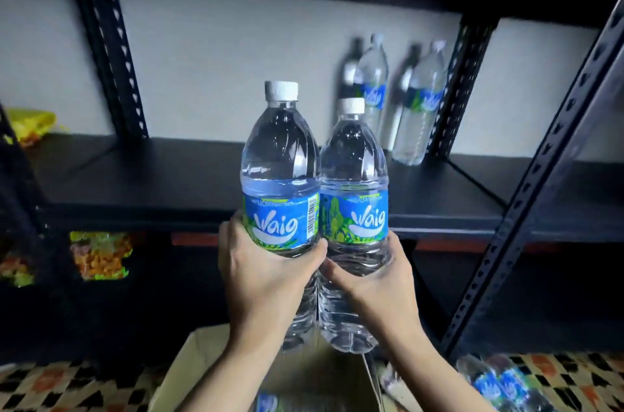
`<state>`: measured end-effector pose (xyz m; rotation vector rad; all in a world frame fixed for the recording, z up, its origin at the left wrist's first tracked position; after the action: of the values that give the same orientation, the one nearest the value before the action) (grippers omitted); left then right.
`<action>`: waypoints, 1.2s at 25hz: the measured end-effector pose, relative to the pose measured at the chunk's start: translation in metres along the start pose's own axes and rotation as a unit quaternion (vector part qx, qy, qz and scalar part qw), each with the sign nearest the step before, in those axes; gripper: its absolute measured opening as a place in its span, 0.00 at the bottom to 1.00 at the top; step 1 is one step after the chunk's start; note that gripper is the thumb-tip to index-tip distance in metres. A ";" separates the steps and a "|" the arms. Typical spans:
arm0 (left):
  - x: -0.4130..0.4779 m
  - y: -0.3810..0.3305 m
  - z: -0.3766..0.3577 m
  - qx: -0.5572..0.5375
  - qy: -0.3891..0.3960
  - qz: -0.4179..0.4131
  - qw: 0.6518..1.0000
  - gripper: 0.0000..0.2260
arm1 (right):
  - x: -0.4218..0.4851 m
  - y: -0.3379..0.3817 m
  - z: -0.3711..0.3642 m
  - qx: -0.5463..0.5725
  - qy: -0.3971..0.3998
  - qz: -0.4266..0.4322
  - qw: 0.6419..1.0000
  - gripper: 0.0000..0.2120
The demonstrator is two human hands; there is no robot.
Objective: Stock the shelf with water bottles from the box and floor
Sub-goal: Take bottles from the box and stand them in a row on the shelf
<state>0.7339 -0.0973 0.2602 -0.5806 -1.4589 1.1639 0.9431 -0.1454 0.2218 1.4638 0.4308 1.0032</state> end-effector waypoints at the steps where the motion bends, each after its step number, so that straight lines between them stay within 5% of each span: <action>1: 0.010 -0.009 -0.002 -0.001 -0.003 -0.010 1.000 0.30 | 0.010 0.009 -0.002 0.002 0.001 0.007 1.000 0.36; 14: 0.152 -0.042 -0.042 0.007 -0.064 -0.033 0.997 0.34 | 0.146 0.077 -0.062 -0.051 0.023 0.069 0.996 0.29; 17: 0.182 -0.024 -0.051 0.011 -0.079 -0.011 0.997 0.34 | 0.176 0.072 -0.086 -0.068 0.021 0.082 0.994 0.39; 20: 0.215 -0.014 -0.064 0.009 -0.083 -0.018 0.996 0.34 | 0.207 0.059 -0.108 -0.068 -0.009 0.082 0.994 0.43; 24: 0.249 -0.011 -0.079 -0.003 -0.082 -0.070 0.994 0.32 | 0.249 0.041 -0.121 -0.036 -0.077 0.077 0.993 0.28; 30: 0.266 -0.003 -0.097 -0.031 -0.062 -0.094 0.993 0.32 | 0.327 0.022 -0.131 -0.014 -0.121 0.093 0.988 0.32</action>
<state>0.7581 0.1621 0.3719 -0.4093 -1.6235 1.0237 1.0150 0.1816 0.3321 1.5991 0.1058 0.9574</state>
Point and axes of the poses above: each hand's wrist, its own x-axis towards the middle knuckle, its own z-axis out of the back of the hand, y = z × x, the point moved 9 cm from there along x, towards the middle knuckle
